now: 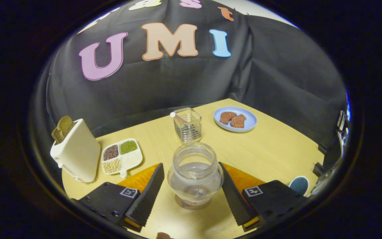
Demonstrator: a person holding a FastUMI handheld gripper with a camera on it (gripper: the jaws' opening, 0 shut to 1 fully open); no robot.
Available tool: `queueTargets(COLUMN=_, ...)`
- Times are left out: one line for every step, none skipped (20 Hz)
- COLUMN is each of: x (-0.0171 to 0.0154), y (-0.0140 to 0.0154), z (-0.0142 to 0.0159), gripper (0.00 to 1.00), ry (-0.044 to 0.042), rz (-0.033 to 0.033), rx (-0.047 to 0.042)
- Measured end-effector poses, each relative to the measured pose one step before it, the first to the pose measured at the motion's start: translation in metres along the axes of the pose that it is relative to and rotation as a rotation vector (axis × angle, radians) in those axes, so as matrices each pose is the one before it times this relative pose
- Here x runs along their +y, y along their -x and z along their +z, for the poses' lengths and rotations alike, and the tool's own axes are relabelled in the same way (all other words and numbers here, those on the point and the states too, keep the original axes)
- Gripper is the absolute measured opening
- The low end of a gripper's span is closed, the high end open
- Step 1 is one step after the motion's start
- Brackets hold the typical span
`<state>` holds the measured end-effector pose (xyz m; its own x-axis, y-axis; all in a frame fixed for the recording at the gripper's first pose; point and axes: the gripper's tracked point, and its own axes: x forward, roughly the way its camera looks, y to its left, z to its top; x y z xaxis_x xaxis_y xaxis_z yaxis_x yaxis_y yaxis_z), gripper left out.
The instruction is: Take the bottle from table, then pour the juice into the cup, finally place the bottle on the coaster
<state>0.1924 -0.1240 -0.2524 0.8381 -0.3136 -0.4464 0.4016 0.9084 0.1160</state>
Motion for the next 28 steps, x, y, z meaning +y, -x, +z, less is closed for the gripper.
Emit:
queueTargets(x=0.00063, y=0.00272, z=0.00381, gripper=1.00, ry=-0.00416, rz=0.00324, rx=-0.01092)
queueTargets(x=0.00072, y=0.00448, z=0.00658, gripper=0.99, ry=-0.00644, rz=0.00621, rx=-0.01676)
queueTargets(x=0.00122, y=0.00404, z=0.00791, gripper=0.99, ry=-0.00591, rz=0.00949, rx=-0.02237)
queueTargets(x=0.00105, y=0.00470, z=0.01017, gripper=0.99, ry=-0.00184, rz=0.01089, rx=-0.02316)
queueTargets(x=0.00197, y=0.00455, z=0.01046, gripper=0.99, ry=0.00268, rz=0.01519, rx=-0.02642)
queueTargets(x=0.00129, y=0.00540, z=0.01349, gripper=0.99, ry=0.00617, rz=0.01199, rx=-0.02935)
queueTargets(x=0.00036, y=0.00482, z=0.01225, gripper=0.99, ry=0.00866, rz=0.01048, rx=-0.02506)
queueTargets(x=0.00118, y=0.00420, z=0.01353, gripper=0.99, ry=0.00895, rz=0.01034, rx=-0.02232)
queueTargets(x=0.00200, y=0.00302, z=0.01337, gripper=0.99, ry=0.00468, rz=0.01123, rx=-0.02489)
queueTargets(x=0.00250, y=0.00459, z=0.01457, gripper=0.99, ry=-0.00302, rz=0.01372, rx=-0.02343)
queueTargets(x=0.00394, y=0.00574, z=0.01500, gripper=0.99, ry=-0.00808, rz=0.01879, rx=-0.02269)
queueTargets(x=0.00375, y=0.00449, z=0.01591, gripper=0.99, ry=-0.01176, rz=0.01838, rx=-0.02648)
queueTargets(x=0.00296, y=0.00435, z=0.01719, gripper=0.99, ry=-0.00924, rz=0.01730, rx=-0.02628)
queueTargets(x=0.00330, y=0.00424, z=0.01728, gripper=0.99, ry=-0.00660, rz=0.01586, rx=-0.02513)
queueTargets(x=0.00388, y=0.00391, z=0.01549, gripper=0.99, ry=-0.00540, rz=0.01905, rx=-0.02475)
queueTargets(x=0.00672, y=0.00456, z=0.01858, gripper=0.99, ry=-0.00244, rz=0.02594, rx=-0.02664)
queueTargets(x=0.00710, y=0.00288, z=0.01848, gripper=0.99, ry=0.00080, rz=0.02785, rx=-0.02785)
queueTargets(x=0.00743, y=0.00313, z=0.01845, gripper=0.98, ry=0.00347, rz=0.02505, rx=-0.02786)
queueTargets(x=0.00525, y=0.00241, z=0.01572, gripper=0.98, ry=0.00589, rz=0.02562, rx=-0.02199)
queueTargets(x=0.00667, y=0.00256, z=0.01575, gripper=0.98, ry=0.00750, rz=0.02479, rx=-0.01852)
queueTargets(x=0.00558, y=0.00298, z=0.01537, gripper=0.98, ry=0.00686, rz=0.02057, rx=-0.02077)
queueTargets(x=0.00728, y=0.00406, z=0.01513, gripper=0.98, ry=-0.00043, rz=0.02285, rx=-0.02265)
queueTargets(x=0.01281, y=0.00372, z=0.01213, gripper=0.98, ry=-0.00684, rz=0.01984, rx=-0.02438)
queueTargets(x=0.00293, y=0.00328, z=0.01307, gripper=0.97, ry=-0.00206, rz=0.00761, rx=-0.02197)
queueTargets(x=-0.00103, y=0.00305, z=0.00910, gripper=0.97, ry=-0.00062, rz=0.00212, rx=-0.01228)
queueTargets(x=0.00013, y=0.00257, z=0.00636, gripper=0.97, ry=0.00180, rz=0.00303, rx=-0.00406)
queueTargets(x=0.00063, y=0.00141, z=0.00492, gripper=0.97, ry=0.00257, rz=0.00414, rx=-0.00296)
queueTargets(x=0.00117, y=0.00139, z=0.00541, gripper=0.97, ry=0.00098, rz=0.00339, rx=-0.00968)
